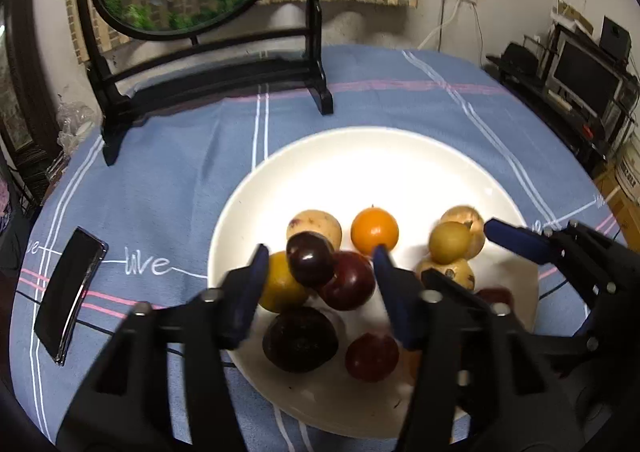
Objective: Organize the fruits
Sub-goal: 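Carry both fruits over the white plate and open both tools, then withdraw both open tools from the plate back to the fruit pile, then grasp the dark wrinkled fruit with the left tool while the right tool grasps an orange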
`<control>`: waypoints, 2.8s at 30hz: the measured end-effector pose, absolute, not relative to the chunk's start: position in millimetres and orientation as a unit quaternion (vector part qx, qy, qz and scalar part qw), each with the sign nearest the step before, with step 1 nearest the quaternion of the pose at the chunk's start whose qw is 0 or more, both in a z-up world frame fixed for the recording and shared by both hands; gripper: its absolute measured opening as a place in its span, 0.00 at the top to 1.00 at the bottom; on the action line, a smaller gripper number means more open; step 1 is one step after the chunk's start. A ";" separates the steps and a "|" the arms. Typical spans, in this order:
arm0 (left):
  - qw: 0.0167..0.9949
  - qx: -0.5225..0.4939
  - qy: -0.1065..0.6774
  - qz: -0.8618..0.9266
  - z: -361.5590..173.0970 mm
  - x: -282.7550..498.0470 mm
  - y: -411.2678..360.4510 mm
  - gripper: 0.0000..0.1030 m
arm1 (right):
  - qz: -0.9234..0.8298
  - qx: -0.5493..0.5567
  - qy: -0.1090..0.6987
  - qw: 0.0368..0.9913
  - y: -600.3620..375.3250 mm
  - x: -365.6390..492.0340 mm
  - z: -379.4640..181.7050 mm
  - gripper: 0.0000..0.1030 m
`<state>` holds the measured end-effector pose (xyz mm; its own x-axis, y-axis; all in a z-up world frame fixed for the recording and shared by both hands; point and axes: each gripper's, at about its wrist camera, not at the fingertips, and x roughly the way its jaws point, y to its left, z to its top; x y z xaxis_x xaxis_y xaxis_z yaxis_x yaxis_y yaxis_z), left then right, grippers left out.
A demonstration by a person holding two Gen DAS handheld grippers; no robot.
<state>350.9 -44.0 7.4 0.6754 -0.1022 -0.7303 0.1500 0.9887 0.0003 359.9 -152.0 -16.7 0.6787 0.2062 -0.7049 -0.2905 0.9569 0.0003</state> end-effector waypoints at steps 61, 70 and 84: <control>0.877 0.064 0.458 -0.133 -50.9 136.7 -69.6 0.33 | 0.112 0.123 0.421 0.892 -240.3 149.1 -53.2 0.39; 0.883 0.049 0.446 -0.142 -46.9 132.1 -67.8 0.56 | 0.116 0.128 0.419 0.891 -241.7 148.4 -53.3 0.39; 0.890 0.003 0.428 -0.154 -44.9 124.9 -19.0 0.56 | 0.145 0.061 0.438 0.885 -214.8 154.5 -53.1 0.39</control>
<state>124.9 -19.0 -44.9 0.5852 -0.2725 -0.7637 0.2772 0.9523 -0.1274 154.5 -214.8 -53.1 0.5733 0.3102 -0.7583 -0.2038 0.9505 0.2348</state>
